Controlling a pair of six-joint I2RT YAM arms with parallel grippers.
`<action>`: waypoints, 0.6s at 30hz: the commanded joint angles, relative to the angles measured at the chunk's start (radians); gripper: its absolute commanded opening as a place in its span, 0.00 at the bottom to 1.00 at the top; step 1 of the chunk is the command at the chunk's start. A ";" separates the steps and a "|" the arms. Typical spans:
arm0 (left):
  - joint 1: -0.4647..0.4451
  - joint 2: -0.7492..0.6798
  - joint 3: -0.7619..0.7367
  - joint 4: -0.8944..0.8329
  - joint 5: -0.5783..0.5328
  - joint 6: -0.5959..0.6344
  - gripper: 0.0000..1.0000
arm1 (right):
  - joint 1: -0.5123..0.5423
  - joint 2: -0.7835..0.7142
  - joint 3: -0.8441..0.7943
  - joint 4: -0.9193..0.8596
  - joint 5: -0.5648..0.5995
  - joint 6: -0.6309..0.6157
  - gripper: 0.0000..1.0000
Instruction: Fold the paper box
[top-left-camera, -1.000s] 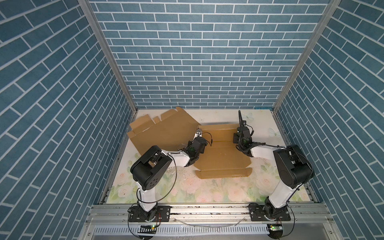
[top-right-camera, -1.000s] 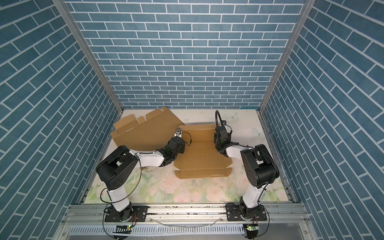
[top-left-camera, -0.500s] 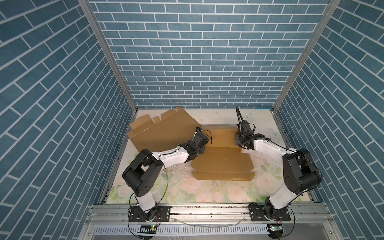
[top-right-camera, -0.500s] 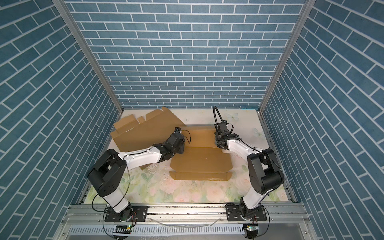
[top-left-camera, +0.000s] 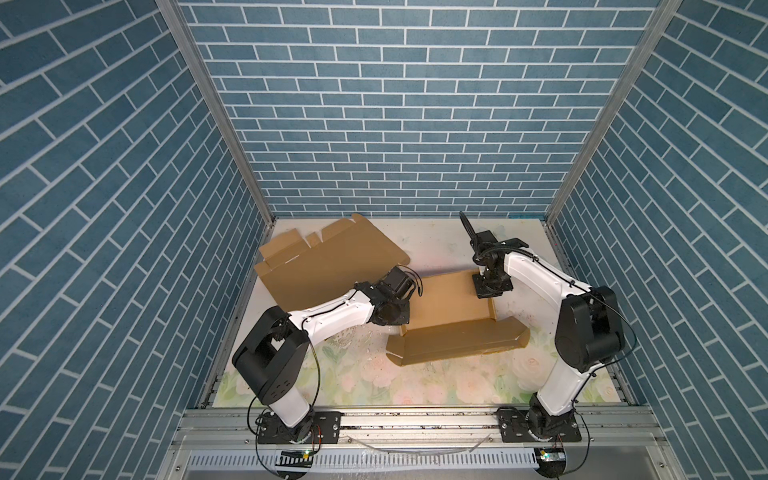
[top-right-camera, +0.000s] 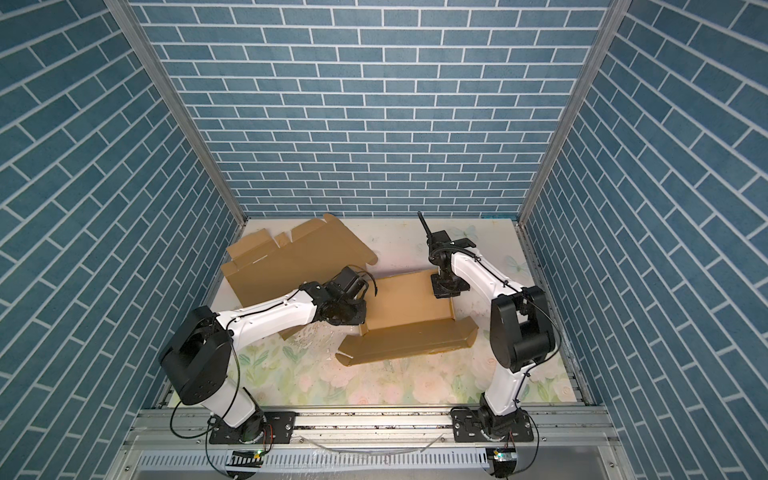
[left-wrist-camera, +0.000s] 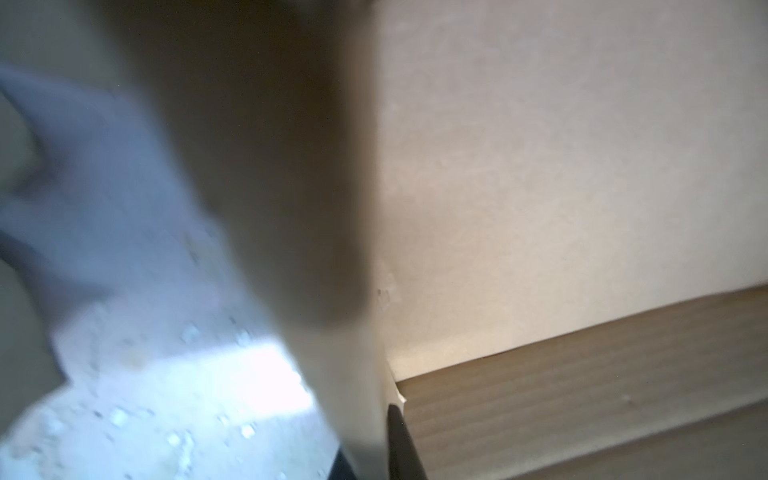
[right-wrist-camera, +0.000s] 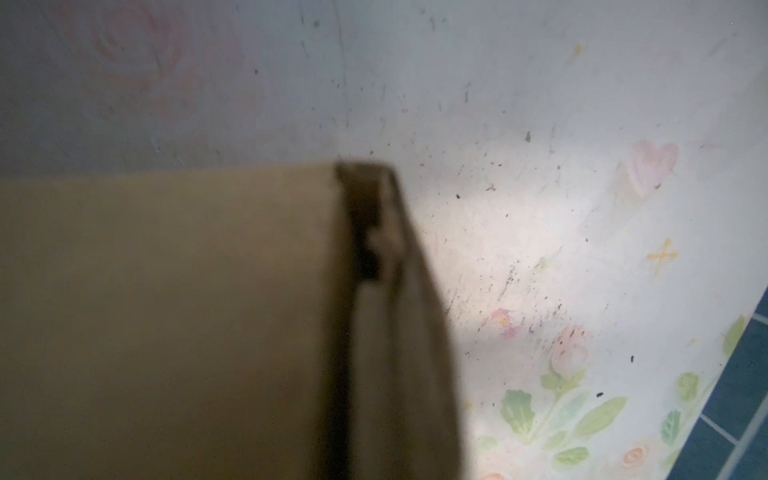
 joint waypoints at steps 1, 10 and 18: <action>-0.014 0.003 -0.012 -0.007 0.118 -0.061 0.14 | -0.004 0.072 0.079 -0.111 -0.072 -0.089 0.00; 0.018 0.007 -0.002 -0.031 0.192 0.004 0.36 | -0.003 0.223 0.193 -0.110 -0.003 -0.206 0.19; 0.121 -0.001 0.023 -0.094 0.266 0.145 0.50 | -0.001 0.325 0.303 -0.108 0.000 -0.212 0.36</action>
